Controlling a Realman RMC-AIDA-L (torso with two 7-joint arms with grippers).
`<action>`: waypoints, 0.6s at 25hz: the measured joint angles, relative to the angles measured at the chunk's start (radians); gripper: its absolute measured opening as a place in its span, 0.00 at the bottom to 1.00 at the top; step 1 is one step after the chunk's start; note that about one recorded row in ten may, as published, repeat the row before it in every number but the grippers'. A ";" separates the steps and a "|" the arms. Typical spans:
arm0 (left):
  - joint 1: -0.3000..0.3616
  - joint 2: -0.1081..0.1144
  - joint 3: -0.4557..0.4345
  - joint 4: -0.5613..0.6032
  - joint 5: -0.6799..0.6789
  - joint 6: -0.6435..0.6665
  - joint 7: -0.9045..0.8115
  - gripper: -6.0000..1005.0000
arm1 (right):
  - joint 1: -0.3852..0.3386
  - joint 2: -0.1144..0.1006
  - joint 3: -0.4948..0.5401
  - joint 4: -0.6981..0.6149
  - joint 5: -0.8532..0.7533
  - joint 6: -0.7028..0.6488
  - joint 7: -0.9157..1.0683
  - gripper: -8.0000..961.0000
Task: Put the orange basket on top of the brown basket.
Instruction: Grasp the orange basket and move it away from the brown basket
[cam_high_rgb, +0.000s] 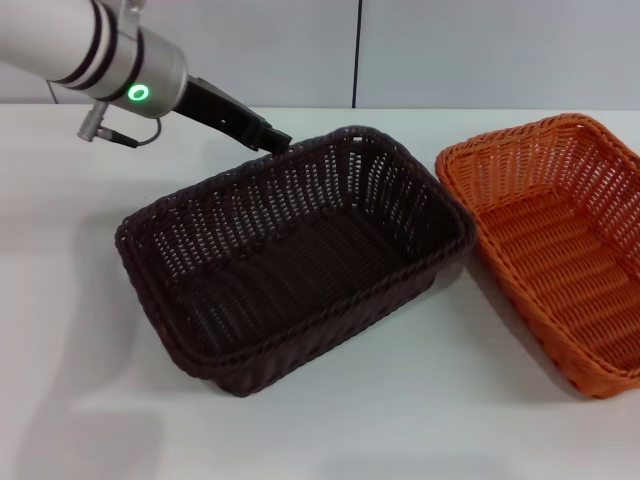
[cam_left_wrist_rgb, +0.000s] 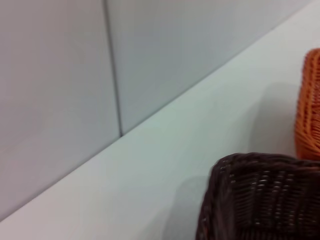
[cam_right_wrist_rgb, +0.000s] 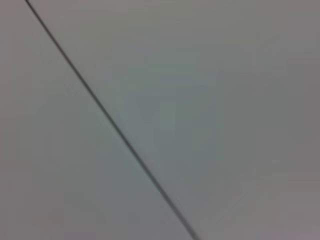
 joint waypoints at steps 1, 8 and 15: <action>0.016 0.000 -0.011 -0.010 -0.003 0.008 0.000 0.29 | 0.000 0.000 0.000 0.000 0.000 0.000 0.000 0.79; 0.041 0.004 -0.015 -0.022 -0.015 0.028 0.009 0.55 | -0.043 -0.067 -0.058 -0.298 -0.414 -0.137 0.548 0.78; 0.047 0.002 -0.011 -0.009 -0.026 0.089 0.024 0.79 | 0.074 -0.167 -0.046 -0.546 -1.008 -0.432 0.861 0.77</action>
